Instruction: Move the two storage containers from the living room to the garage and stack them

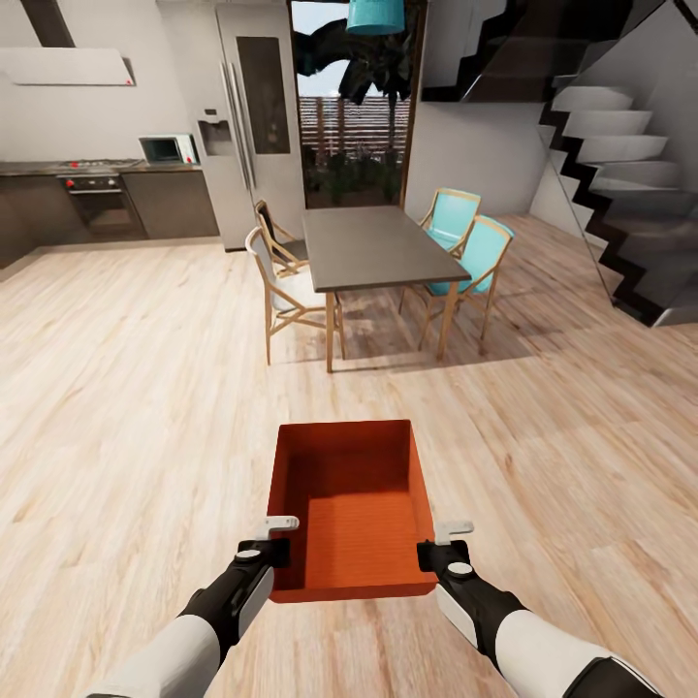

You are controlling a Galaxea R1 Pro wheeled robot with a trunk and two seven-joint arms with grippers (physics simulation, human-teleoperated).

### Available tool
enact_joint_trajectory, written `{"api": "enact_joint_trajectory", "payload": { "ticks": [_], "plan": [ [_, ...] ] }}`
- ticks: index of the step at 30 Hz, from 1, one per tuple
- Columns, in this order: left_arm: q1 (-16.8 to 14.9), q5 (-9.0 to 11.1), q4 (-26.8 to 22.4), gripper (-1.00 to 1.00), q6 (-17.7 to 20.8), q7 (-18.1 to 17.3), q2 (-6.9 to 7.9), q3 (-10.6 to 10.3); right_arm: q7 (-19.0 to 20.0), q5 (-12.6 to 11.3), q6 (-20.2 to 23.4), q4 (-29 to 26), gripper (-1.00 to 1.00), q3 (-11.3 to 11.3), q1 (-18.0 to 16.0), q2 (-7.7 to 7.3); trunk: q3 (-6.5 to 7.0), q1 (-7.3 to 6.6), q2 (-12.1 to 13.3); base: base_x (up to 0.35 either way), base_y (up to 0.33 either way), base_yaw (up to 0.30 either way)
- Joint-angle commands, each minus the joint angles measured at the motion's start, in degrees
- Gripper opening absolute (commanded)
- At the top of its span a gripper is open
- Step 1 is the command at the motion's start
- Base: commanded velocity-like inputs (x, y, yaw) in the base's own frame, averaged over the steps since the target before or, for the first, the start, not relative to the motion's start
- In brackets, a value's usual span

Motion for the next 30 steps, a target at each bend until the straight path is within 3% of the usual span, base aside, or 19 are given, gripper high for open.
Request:
{"api": "enact_joint_trajectory", "payload": {
  "ticks": [1,14,30],
  "plan": [
    [-0.05,-0.31,-0.30,-1.00,0.37,0.56,0.82,-0.18,-0.54,-1.21,-0.16,2.93,-1.00,0.73,-0.03,-0.74,0.02,0.01,-0.05,0.000,0.000,0.000],
    [-0.05,-0.32,-0.29,-1.00,0.37,0.56,0.82,-0.19,-0.51,-1.21,-0.13,2.93,-1.00,0.72,-0.03,-0.74,0.95,0.01,-0.05,0.000,0.000,0.000],
    [-0.05,-0.32,-0.30,-1.00,0.37,0.56,0.82,-0.20,-0.53,-1.28,-0.04,2.93,-1.00,0.64,-0.03,-0.74,0.98,0.01,-0.05,0.000,0.000,0.000]
  ]
}}
